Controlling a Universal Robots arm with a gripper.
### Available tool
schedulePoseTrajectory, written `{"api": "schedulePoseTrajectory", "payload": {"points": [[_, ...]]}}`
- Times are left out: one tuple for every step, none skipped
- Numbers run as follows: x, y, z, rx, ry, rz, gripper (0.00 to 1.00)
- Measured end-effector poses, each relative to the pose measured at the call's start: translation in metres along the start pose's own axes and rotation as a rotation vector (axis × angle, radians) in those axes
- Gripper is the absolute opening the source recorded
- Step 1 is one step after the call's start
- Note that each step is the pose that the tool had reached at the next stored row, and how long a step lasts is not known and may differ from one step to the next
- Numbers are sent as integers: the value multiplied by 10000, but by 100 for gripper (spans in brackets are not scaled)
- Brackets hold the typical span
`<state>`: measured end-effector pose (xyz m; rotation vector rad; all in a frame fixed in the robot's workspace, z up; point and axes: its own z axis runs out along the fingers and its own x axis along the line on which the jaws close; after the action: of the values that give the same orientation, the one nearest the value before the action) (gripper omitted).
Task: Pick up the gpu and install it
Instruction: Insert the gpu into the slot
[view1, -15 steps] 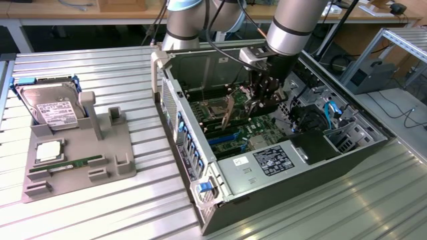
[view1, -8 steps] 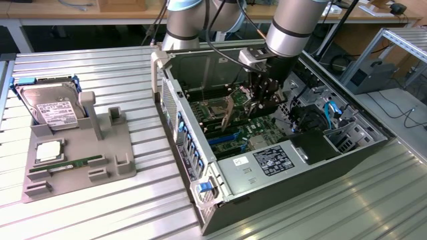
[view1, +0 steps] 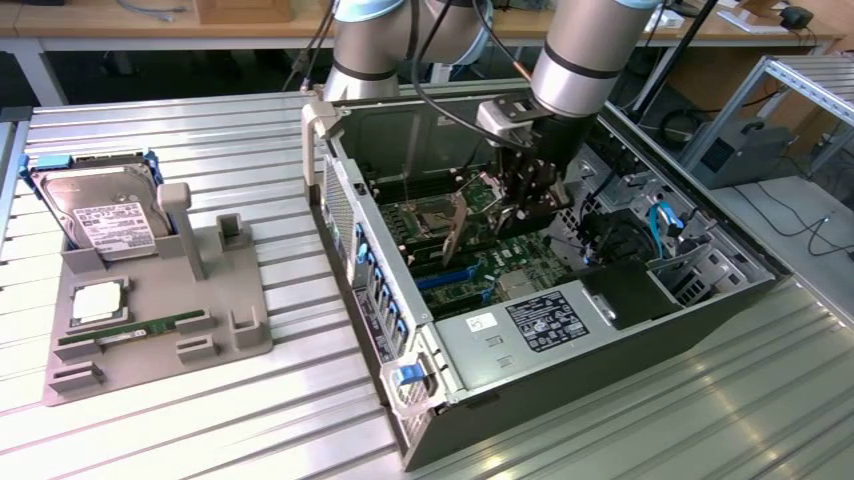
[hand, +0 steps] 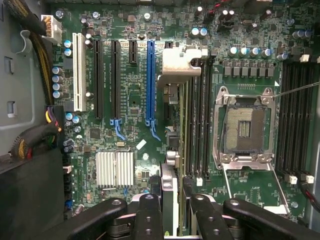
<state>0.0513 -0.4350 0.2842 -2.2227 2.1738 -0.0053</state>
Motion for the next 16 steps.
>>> {"api": "schedulePoseTrajectory", "payload": {"points": [[1, 0, 2, 0, 0, -1, 27], [3, 2, 5, 0, 1, 0, 27], [4, 2, 8, 0, 0, 0, 27], [6, 3, 12, 0, 1, 0, 27], [8, 4, 15, 0, 0, 0, 27], [10, 5, 19, 0, 1, -1, 27], [11, 6, 22, 0, 2, 0, 27], [12, 6, 24, 0, 2, 0, 27], [13, 7, 27, 0, 2, 0, 27], [14, 7, 30, 0, 2, 0, 27], [15, 8, 32, 0, 1, 0, 27], [16, 8, 34, 0, 2, 0, 27], [19, 9, 39, 0, 2, 0, 27], [20, 10, 42, 0, 2, 0, 27], [21, 10, 45, 0, 3, 0, 27], [22, 10, 47, 0, 3, 0, 27]]}}
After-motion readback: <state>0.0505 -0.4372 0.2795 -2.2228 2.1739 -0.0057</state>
